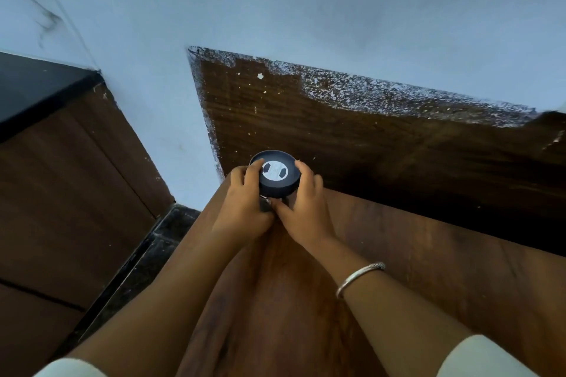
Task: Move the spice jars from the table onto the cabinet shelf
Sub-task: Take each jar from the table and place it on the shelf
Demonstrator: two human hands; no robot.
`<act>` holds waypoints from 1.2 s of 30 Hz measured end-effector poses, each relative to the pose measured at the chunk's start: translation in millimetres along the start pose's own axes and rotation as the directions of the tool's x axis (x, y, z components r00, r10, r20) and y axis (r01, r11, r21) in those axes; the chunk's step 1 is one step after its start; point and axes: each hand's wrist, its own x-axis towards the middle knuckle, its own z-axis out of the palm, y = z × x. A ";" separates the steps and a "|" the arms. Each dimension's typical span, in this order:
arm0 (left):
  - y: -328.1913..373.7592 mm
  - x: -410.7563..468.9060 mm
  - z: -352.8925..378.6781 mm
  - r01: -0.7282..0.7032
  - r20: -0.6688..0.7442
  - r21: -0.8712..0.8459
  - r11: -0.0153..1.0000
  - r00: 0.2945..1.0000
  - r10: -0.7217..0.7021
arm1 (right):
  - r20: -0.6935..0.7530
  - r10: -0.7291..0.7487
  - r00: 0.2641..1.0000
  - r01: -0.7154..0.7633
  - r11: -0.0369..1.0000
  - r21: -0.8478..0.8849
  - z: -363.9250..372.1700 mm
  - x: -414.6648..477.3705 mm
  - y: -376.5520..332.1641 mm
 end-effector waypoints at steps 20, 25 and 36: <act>217.9 -92.1 52.7 -0.193 0.114 -0.531 0.825 0.948 0.296 | 0.029 0.143 0.989 -0.142 0.895 0.422 -250.9 -116.1 18.0; 272.2 -129.1 62.6 -0.135 0.164 -0.652 0.746 0.935 0.313 | -0.064 0.188 0.980 -0.155 0.926 0.345 -314.0 -154.9 15.9; 363.4 -190.5 83.4 -0.091 0.274 -0.712 0.697 0.877 0.394 | -0.264 0.251 0.931 -0.195 0.956 0.220 -407.4 -224.7 8.1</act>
